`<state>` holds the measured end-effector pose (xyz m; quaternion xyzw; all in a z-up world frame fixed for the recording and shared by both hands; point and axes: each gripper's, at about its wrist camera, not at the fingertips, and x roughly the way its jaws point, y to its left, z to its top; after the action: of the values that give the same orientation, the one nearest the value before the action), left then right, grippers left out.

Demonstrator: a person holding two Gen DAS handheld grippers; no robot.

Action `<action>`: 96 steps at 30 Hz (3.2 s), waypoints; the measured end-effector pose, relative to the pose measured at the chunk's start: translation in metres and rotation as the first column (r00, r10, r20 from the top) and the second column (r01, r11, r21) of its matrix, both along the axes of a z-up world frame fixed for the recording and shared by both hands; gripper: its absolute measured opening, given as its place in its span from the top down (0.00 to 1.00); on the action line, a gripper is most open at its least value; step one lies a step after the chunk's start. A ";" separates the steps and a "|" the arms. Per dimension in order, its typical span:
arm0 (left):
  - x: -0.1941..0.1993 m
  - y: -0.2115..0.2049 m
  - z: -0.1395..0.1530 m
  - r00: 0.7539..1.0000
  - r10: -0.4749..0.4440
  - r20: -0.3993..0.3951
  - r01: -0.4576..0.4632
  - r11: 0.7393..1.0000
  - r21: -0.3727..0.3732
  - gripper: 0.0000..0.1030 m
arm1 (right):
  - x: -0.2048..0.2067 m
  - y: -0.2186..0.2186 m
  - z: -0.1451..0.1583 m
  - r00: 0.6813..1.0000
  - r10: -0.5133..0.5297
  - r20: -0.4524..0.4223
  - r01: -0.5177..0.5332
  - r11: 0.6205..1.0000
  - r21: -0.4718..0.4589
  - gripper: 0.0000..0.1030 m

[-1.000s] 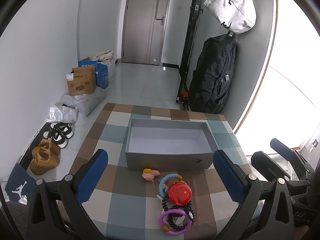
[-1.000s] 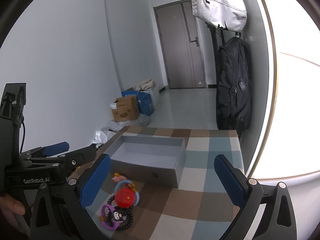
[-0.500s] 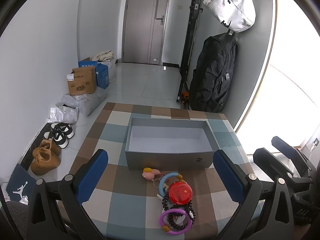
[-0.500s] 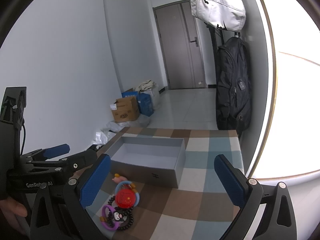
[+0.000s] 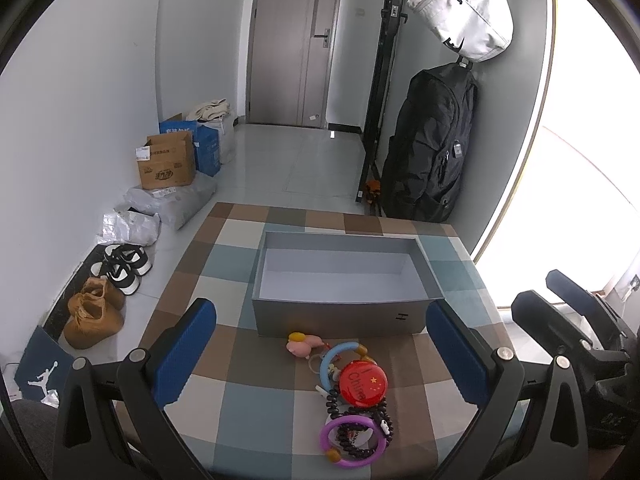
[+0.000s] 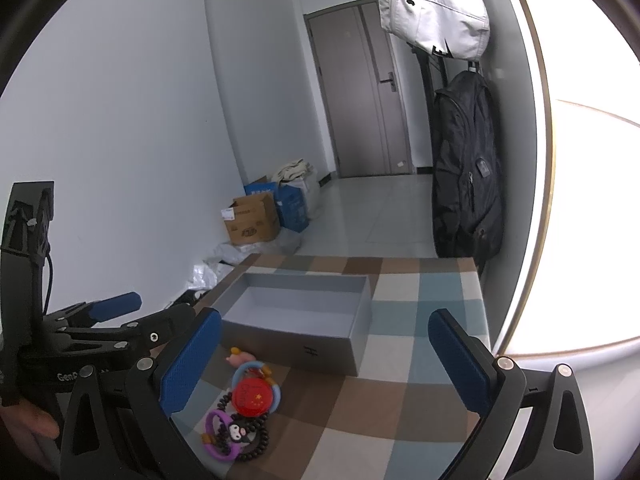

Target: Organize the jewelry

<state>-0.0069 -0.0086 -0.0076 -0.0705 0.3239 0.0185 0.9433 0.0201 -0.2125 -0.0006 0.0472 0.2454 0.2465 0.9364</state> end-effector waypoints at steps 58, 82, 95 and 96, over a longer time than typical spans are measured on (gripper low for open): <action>0.000 -0.018 -0.076 0.875 -0.298 -0.380 0.233 0.950 -0.208 0.54 | 0.029 -0.028 -0.011 0.982 -0.100 -0.158 0.105 0.994 0.022 0.00; 0.017 0.031 -0.036 0.951 -0.215 -0.223 0.126 0.926 -0.356 0.55 | 0.030 0.006 -0.039 0.958 0.034 -0.286 -0.045 0.999 -0.029 0.00; 0.030 0.065 -0.033 0.972 -0.137 -0.190 0.048 0.911 -0.409 0.55 | 0.018 0.076 -0.068 0.912 0.198 -0.358 -0.261 0.955 -0.138 0.13; 0.026 0.065 -0.030 0.972 -0.141 -0.186 0.054 0.911 -0.410 0.55 | 0.017 0.080 -0.070 0.911 0.201 -0.359 -0.269 0.952 -0.149 0.17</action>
<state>0.0195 0.0567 -0.0373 -0.2440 0.4222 -0.0882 0.8686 0.0373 -0.1327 -0.0705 -0.0332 0.4302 0.3205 0.8433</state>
